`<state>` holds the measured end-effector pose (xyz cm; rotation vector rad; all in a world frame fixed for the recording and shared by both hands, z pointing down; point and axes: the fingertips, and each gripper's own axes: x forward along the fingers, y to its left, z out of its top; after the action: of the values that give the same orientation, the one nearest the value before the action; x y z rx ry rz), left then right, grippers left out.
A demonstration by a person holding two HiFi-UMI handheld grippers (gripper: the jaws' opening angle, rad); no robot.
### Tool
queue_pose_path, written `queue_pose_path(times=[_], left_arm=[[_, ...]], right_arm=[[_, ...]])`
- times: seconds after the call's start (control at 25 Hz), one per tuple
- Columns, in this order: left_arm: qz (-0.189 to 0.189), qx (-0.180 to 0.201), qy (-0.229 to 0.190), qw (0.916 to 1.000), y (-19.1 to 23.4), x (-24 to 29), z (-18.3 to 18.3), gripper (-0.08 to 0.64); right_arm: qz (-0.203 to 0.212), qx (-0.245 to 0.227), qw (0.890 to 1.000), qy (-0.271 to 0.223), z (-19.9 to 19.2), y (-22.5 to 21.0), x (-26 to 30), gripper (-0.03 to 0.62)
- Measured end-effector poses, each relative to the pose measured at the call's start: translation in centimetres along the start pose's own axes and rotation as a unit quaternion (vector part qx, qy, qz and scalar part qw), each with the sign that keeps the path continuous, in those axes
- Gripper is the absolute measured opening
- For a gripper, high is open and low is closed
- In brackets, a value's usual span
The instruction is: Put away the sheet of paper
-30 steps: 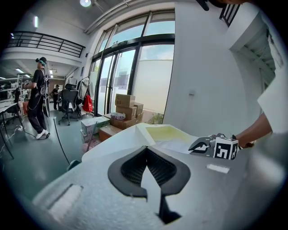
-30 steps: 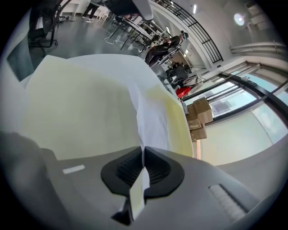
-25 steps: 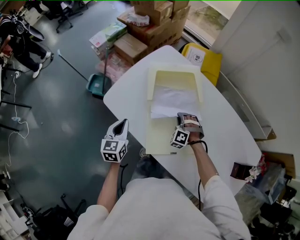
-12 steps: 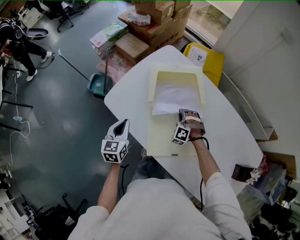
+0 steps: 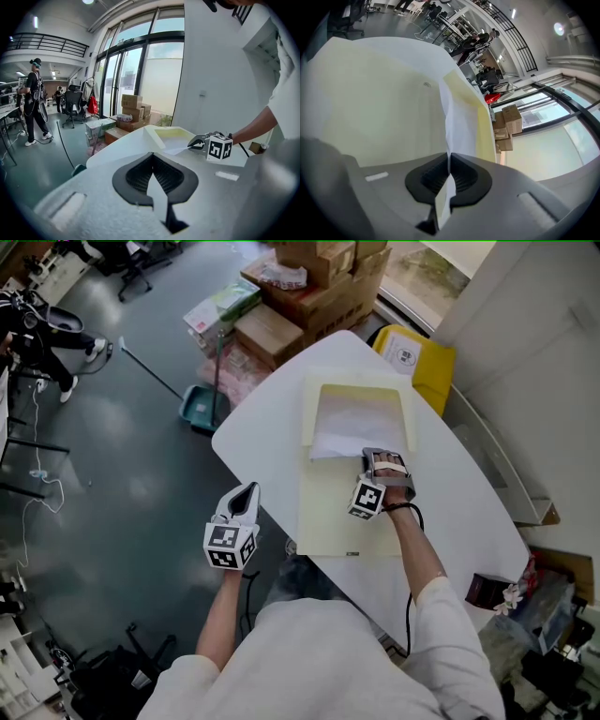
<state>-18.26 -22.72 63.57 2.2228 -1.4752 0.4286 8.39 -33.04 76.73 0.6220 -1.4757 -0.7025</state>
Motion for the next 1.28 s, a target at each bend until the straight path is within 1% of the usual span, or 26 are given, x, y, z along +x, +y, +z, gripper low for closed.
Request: queue_pose_path(times=[0.32, 0.68, 0.76, 0.8, 0.88, 0.92, 0.96, 1.04, 1.16, 1.28], left_arm=[[0.006, -0.004, 0.01, 0.9999, 0.6, 0.0, -0.5, 0.006], [0.012, -0.007, 0.013, 0.9998, 1.1, -0.1, -0.6, 0.006], [0.012, -0.007, 0.014, 0.9998, 1.1, -0.2, -0.7, 0.006], [0.013, -0.007, 0.014, 0.9998, 1.1, -0.2, -0.7, 0.006], [0.013, -0.006, 0.015, 0.9998, 1.1, -0.2, -0.7, 0.006], [0.013, -0.006, 0.015, 0.9998, 1.0, -0.2, -0.6, 0.006], [0.012, -0.006, 0.015, 0.9998, 1.0, -0.2, -0.6, 0.006], [0.011, -0.005, 0.015, 0.9998, 0.9, -0.2, -0.6, 0.006], [0.007, -0.004, 0.015, 0.9999, 0.6, -0.1, -0.5, 0.006], [0.002, -0.002, 0.013, 0.9999, 0.2, 0.0, -0.4, 0.006]], right_arm=[[-0.006, -0.008, 1.0, 0.002, -0.2, -1.7, 2.2, 0.003], [-0.002, 0.002, 1.0, 0.007, -0.3, -2.7, 4.2, 0.003], [0.006, 0.011, 1.0, 0.009, -0.4, -2.5, 4.5, 0.006], [0.016, 0.021, 1.0, 0.01, -0.5, -2.2, 4.6, 0.027], [0.039, 0.043, 0.998, 0.004, -0.5, -1.5, 4.7, 0.132], [0.045, 0.055, 0.998, -0.004, -0.4, -1.4, 4.6, 0.141], [0.048, 0.066, 0.997, -0.013, -0.1, -1.3, 4.5, 0.169], [0.057, 0.083, 0.994, -0.03, 0.3, -1.3, 4.1, 0.191], [0.067, 0.093, 0.992, -0.043, 0.6, -1.3, 3.4, 0.238], [0.071, 0.097, 0.991, -0.05, 0.5, -1.2, 2.8, 0.259]])
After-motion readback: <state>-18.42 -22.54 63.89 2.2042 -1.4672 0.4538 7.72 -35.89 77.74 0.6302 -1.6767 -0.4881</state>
